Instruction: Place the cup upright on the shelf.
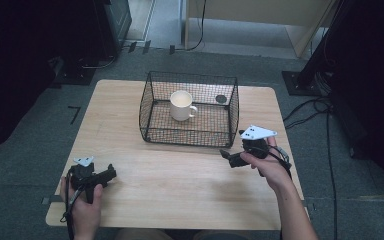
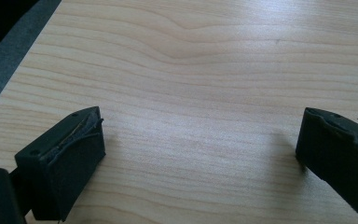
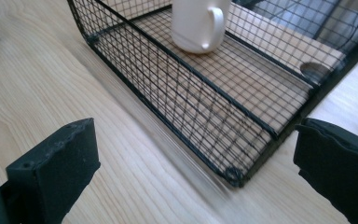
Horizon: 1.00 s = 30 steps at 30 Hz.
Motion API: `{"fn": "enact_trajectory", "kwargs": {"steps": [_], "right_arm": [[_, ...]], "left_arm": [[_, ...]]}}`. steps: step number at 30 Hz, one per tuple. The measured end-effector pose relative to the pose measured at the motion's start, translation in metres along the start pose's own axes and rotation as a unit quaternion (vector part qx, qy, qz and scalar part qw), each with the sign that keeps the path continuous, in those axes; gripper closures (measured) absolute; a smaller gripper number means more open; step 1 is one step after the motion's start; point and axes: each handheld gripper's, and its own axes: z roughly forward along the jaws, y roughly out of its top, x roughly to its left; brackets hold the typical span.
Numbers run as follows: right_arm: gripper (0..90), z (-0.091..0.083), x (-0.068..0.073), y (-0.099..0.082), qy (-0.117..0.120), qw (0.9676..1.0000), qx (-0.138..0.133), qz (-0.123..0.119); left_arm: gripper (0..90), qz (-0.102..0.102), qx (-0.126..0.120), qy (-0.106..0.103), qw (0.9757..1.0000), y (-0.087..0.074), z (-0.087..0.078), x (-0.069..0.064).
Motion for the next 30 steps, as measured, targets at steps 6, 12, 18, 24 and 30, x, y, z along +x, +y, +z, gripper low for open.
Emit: {"fn": "enact_trajectory", "kwargs": {"steps": [6,12,18,24,30], "right_arm": [[0.0,-0.007,-0.006,-0.016,-0.011,0.9998,0.005,0.016],[0.0,-0.011,-0.012,-0.035,-0.027,0.9991,0.016,0.029],[0.0,-0.016,-0.022,-0.053,-0.046,0.9976,0.025,0.044],[0.0,-0.021,-0.029,-0.072,-0.061,0.9956,0.034,0.063],[0.0,-0.026,-0.034,-0.088,-0.076,0.9934,0.040,0.075]], "left_arm": [[1.2,0.000,0.000,0.000,1.0000,0.000,0.000,0.000],[1.2,0.000,0.000,0.000,1.0000,0.000,0.000,0.000],[1.3,0.000,0.000,0.000,1.0000,0.000,0.000,0.000],[1.3,0.001,0.001,0.000,1.0000,0.000,0.000,0.000],[1.2,0.001,0.001,0.000,1.0000,0.000,0.000,0.000]]}}
